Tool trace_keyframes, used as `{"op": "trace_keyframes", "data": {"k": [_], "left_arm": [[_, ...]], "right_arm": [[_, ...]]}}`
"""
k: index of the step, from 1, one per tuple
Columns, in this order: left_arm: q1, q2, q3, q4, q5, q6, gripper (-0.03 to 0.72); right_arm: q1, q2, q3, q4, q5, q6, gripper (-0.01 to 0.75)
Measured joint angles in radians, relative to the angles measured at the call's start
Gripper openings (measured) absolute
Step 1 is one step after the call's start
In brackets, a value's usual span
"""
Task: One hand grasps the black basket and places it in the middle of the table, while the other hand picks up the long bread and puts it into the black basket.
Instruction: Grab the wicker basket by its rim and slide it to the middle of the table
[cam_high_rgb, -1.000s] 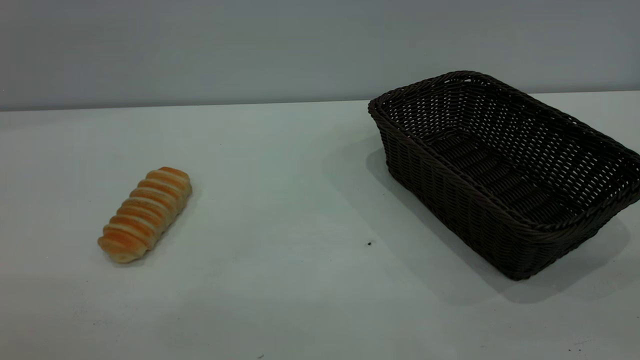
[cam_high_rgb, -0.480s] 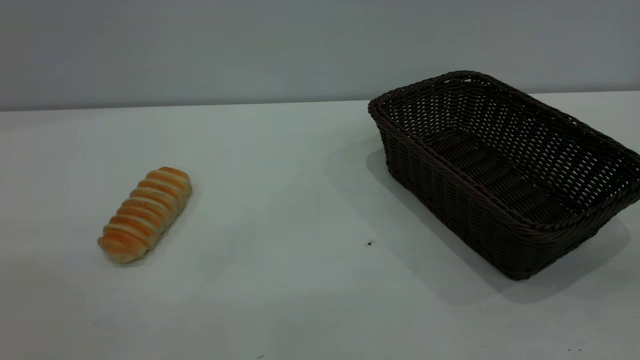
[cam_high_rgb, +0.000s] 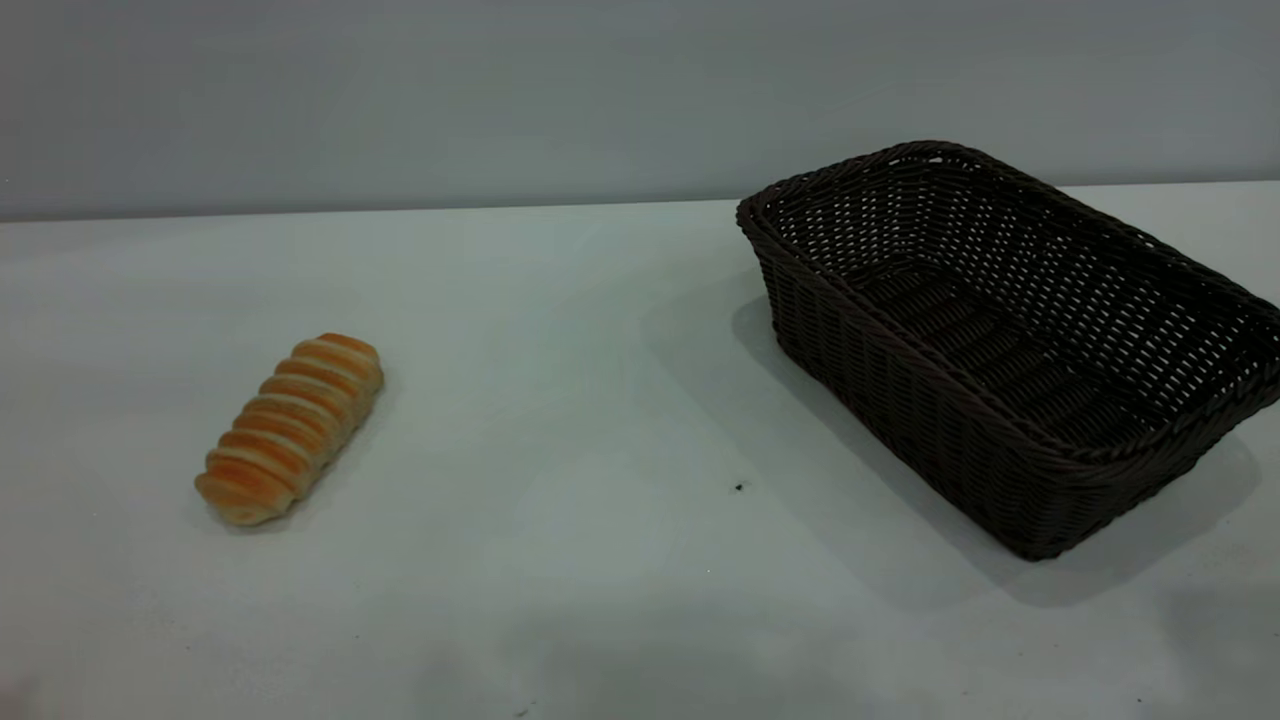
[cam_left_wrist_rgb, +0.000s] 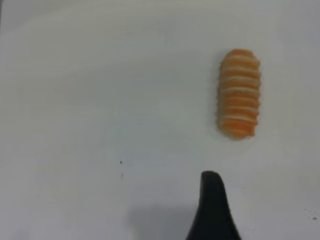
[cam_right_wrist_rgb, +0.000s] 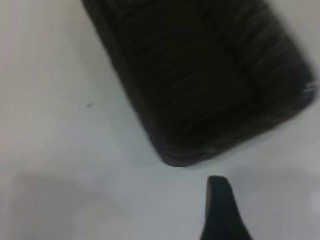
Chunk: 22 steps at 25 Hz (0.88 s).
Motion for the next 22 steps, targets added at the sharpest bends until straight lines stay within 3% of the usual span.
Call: {"op": "trace_keyframes", "data": {"k": [11, 18, 22], "left_arm": [[0.000, 0.123, -0.001, -0.041, -0.095, 0.056, 0.582], [0.000, 0.123, -0.001, -0.042, -0.096, 0.058, 0.582], [0.000, 0.123, -0.001, -0.042, -0.096, 0.058, 0.582]], "right_arm": [[-0.006, 0.501, -0.020, 0.262, -0.167, 0.014, 0.502], [-0.103, 0.653, -0.023, 0.353, -0.202, 0.008, 0.502], [-0.114, 0.669, -0.026, 0.445, -0.216, -0.056, 0.504]]}}
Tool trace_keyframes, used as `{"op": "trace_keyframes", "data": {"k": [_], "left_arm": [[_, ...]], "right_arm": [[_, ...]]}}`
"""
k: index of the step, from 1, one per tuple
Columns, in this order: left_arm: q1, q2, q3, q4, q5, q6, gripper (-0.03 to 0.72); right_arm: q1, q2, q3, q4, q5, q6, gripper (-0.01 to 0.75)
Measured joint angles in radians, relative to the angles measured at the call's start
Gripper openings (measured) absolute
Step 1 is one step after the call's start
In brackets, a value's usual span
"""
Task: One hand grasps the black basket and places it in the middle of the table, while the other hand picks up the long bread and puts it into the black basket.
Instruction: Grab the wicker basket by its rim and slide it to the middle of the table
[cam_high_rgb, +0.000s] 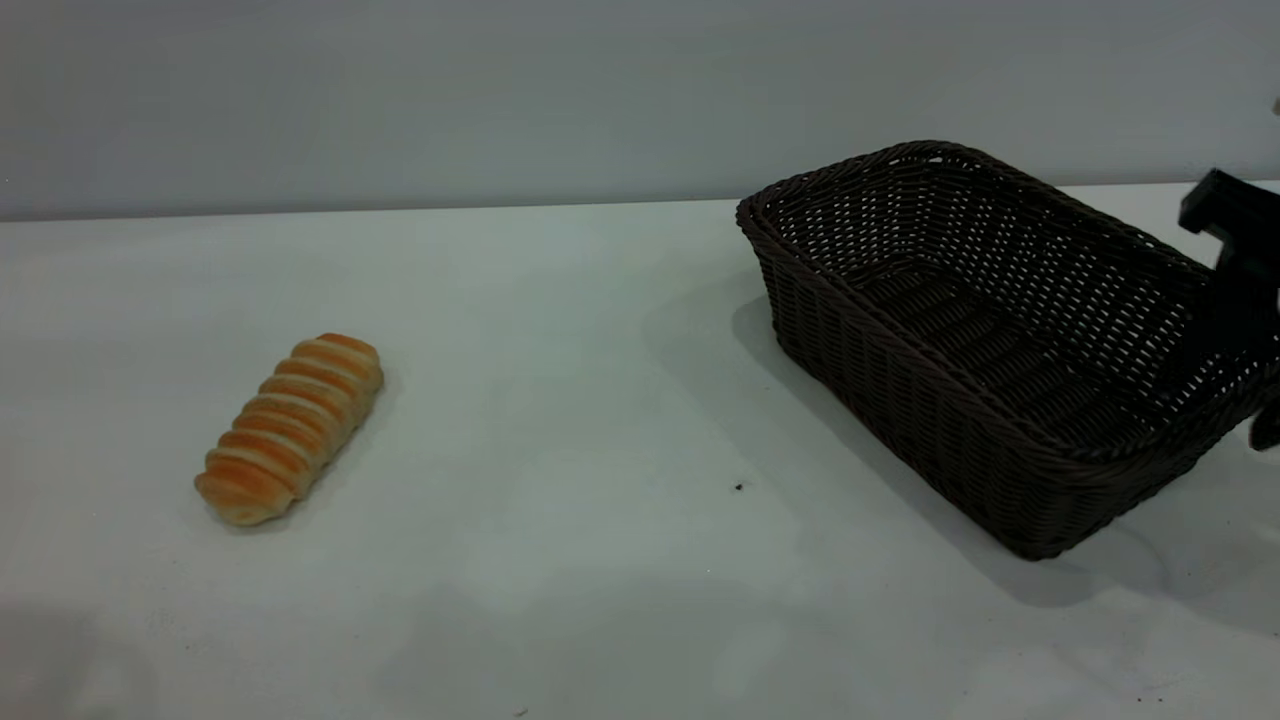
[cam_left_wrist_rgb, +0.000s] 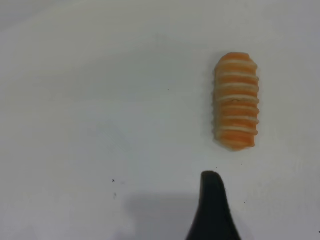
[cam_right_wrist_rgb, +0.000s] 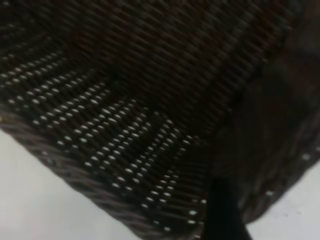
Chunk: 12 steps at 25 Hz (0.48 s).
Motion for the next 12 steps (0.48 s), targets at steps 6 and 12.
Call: {"op": "trace_keyframes", "data": {"k": [6, 12], "left_arm": [[0.000, 0.000, 0.000, 0.000, -0.002, 0.000, 0.582], [0.000, 0.000, 0.000, 0.000, -0.004, 0.000, 0.582]], "right_arm": [[0.000, 0.085, 0.000, 0.093, -0.074, -0.031, 0.504], [0.000, 0.205, -0.053, 0.154, -0.113, -0.059, 0.490]]}}
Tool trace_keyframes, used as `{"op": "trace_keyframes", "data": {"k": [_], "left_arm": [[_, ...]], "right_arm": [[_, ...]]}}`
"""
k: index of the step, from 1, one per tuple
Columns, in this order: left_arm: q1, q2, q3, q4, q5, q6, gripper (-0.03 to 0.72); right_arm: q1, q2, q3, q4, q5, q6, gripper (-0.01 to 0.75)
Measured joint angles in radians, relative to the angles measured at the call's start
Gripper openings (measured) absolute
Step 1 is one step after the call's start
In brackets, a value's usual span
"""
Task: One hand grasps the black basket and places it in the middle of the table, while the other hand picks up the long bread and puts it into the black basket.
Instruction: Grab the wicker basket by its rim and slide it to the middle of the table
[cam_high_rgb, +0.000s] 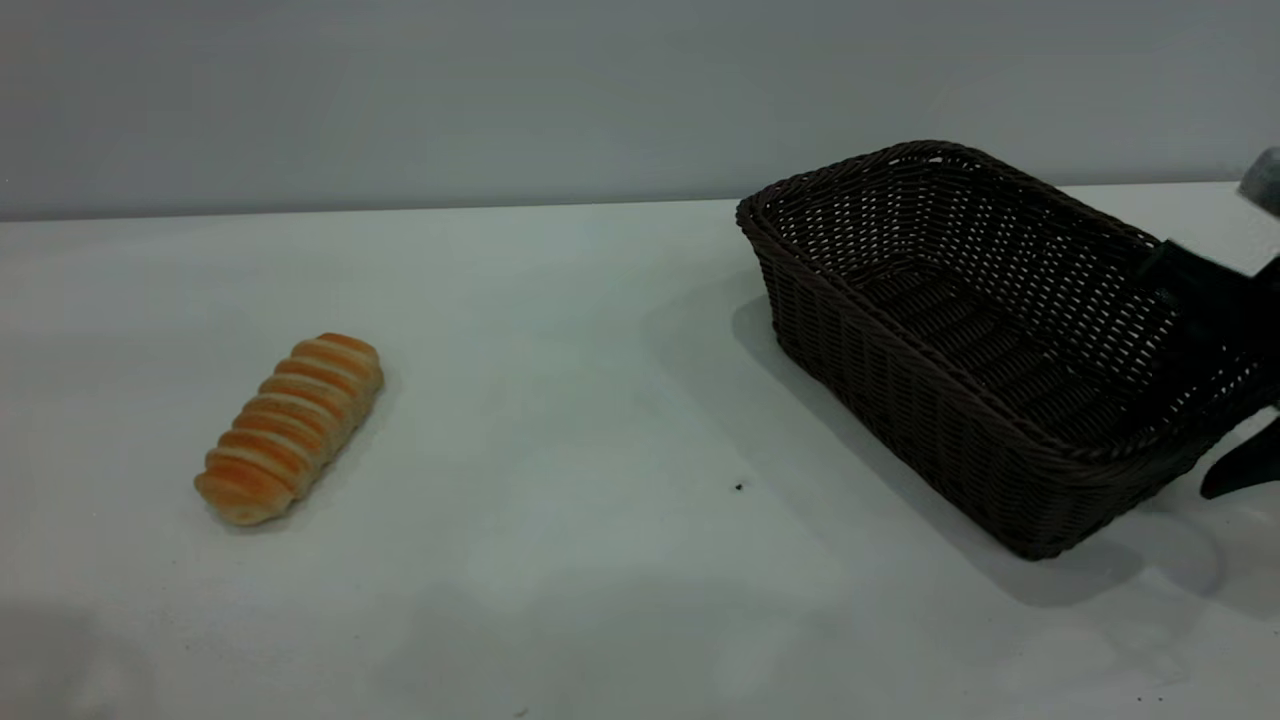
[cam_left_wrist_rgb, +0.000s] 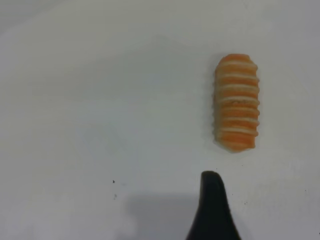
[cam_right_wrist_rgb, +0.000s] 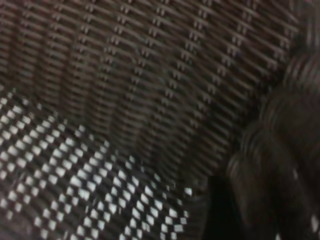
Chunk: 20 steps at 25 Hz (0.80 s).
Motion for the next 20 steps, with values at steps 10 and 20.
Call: {"op": "trace_keyframes", "data": {"k": [10, 20], "left_arm": [[0.000, 0.000, 0.000, 0.000, -0.001, 0.000, 0.582], [0.000, 0.000, 0.000, 0.000, -0.008, 0.003, 0.582]], "right_arm": [[-0.002, 0.049, -0.121, -0.016, 0.107, -0.152, 0.089], [0.169, 0.122, -0.401, -0.168, 0.268, -0.240, 0.089]]}}
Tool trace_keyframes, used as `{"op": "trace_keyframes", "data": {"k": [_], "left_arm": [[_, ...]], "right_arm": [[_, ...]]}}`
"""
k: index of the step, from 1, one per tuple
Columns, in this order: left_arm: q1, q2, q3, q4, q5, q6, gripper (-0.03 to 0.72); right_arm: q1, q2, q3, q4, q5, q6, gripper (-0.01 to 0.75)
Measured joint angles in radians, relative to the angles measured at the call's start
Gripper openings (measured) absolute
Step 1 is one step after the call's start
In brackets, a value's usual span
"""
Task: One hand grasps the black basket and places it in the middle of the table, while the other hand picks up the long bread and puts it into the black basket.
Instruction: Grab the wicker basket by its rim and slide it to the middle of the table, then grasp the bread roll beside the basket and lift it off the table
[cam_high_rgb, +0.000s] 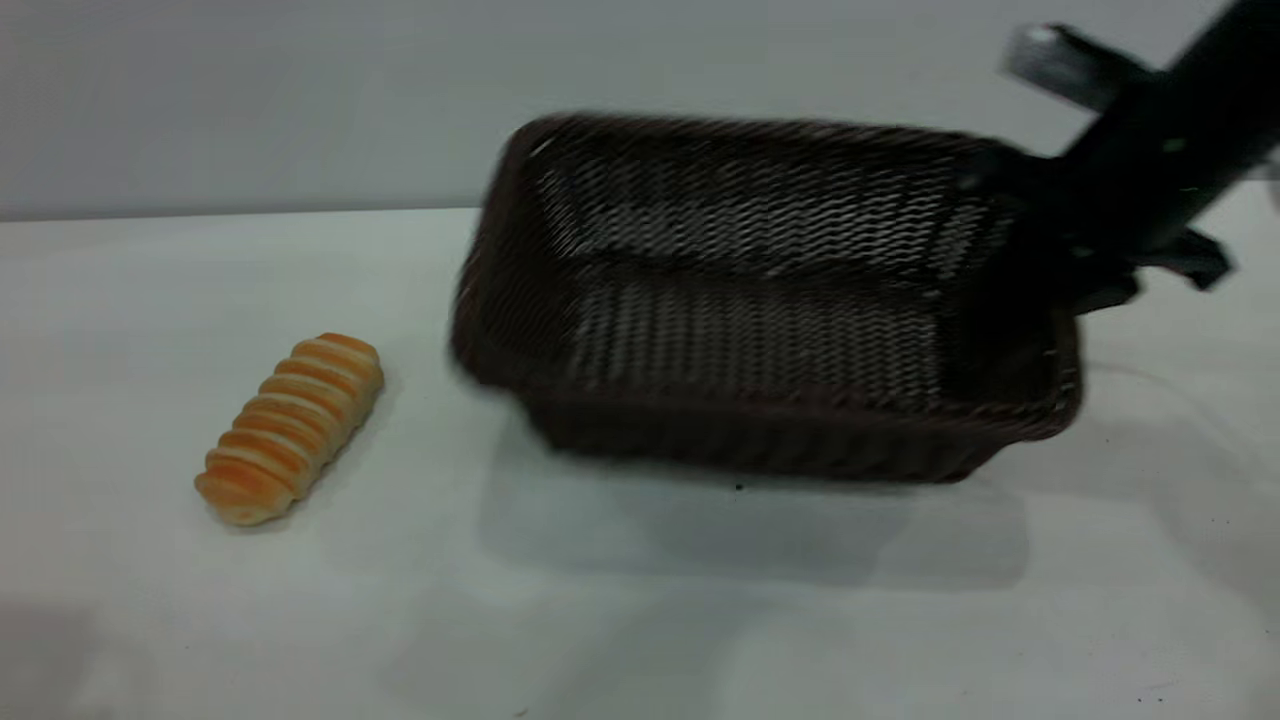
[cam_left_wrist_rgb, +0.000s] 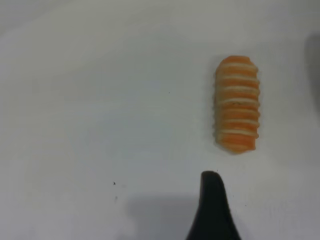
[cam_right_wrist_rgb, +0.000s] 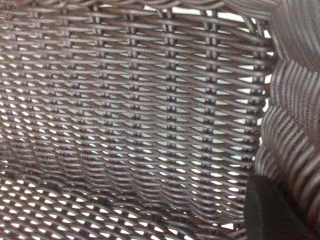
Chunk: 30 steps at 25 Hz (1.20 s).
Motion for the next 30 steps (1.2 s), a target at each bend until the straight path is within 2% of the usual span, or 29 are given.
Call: {"op": "trace_keyframes", "data": {"k": [4, 9, 12, 17, 20, 25, 30], "left_arm": [[0.000, 0.016, 0.000, -0.026, -0.007, 0.001, 0.582], [0.000, 0.096, 0.000, -0.106, -0.023, 0.050, 0.582], [0.000, 0.166, 0.000, -0.180, -0.056, 0.100, 0.582], [0.000, 0.317, 0.000, -0.323, -0.124, 0.204, 0.582], [0.000, 0.430, -0.002, -0.413, -0.168, 0.280, 0.582], [0.000, 0.617, -0.010, -0.564, -0.250, 0.419, 0.582], [-0.033, 0.814, -0.081, -0.613, -0.286, 0.514, 0.582]], "right_arm": [[0.054, 0.090, -0.095, -0.092, 0.013, 0.051, 0.089], [0.056, 0.149, -0.159, -0.132, 0.031, 0.091, 0.110], [0.056, 0.151, -0.162, -0.154, 0.043, 0.092, 0.200], [0.056, 0.144, -0.162, -0.175, 0.104, 0.090, 0.427], [0.056, 0.090, -0.165, -0.208, 0.154, 0.086, 0.497], [0.056, -0.104, -0.167, -0.279, 0.240, 0.087, 0.508], [0.056, -0.325, -0.162, -0.288, 0.365, 0.087, 0.491]]}}
